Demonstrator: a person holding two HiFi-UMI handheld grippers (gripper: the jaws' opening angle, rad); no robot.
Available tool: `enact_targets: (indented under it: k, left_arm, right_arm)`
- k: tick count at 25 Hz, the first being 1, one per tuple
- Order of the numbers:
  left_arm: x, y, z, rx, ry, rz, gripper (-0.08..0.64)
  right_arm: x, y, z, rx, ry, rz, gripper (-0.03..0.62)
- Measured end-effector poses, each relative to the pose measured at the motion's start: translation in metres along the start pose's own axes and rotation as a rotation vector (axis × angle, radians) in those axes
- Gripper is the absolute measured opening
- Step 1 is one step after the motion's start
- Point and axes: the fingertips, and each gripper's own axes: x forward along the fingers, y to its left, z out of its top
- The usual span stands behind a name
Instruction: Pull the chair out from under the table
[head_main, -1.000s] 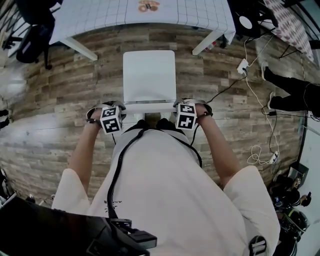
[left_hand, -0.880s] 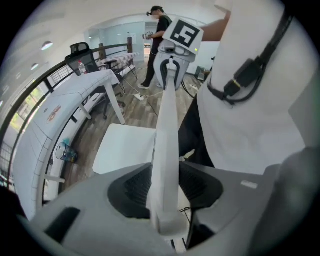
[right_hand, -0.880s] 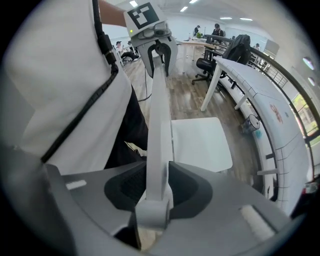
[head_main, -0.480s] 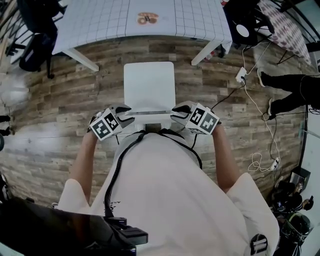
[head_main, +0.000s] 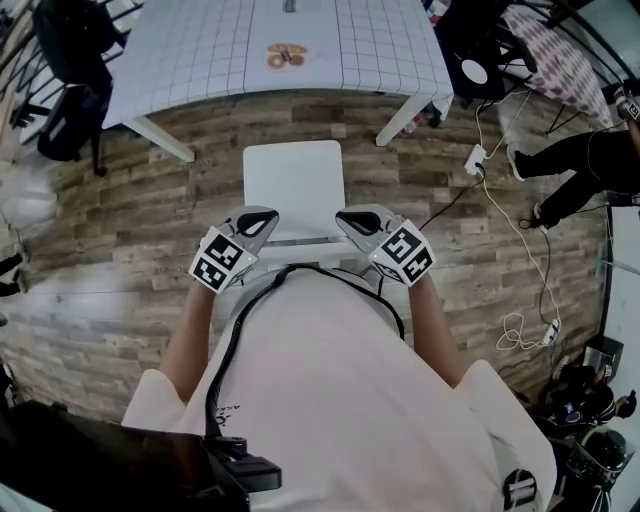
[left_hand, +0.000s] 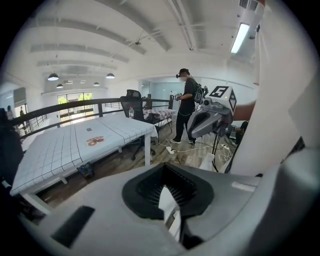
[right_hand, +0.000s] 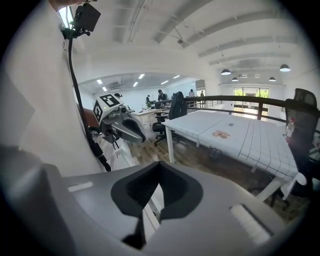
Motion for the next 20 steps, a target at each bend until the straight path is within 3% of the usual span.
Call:
enact_targets:
  k: [7,12,20]
  left_arm:
    - [-0.004,0.0,-0.013,-0.052,0.015,0.029,0.005]
    - [-0.01,0.008,-0.012,-0.083,-0.012,0.071,0.005]
    - [-0.016,0.003,-0.015,-0.098,-0.013,0.055,0.006]
  right_arm:
    - [-0.003,-0.002,-0.005,-0.004,-0.005,-0.027,0.005]
    - [-0.006,-0.01,0.004,0.02,-0.061,-0.087,0.005]
    - [0.006,0.008,0.007,-0.011,-0.035,-0.064,0.005]
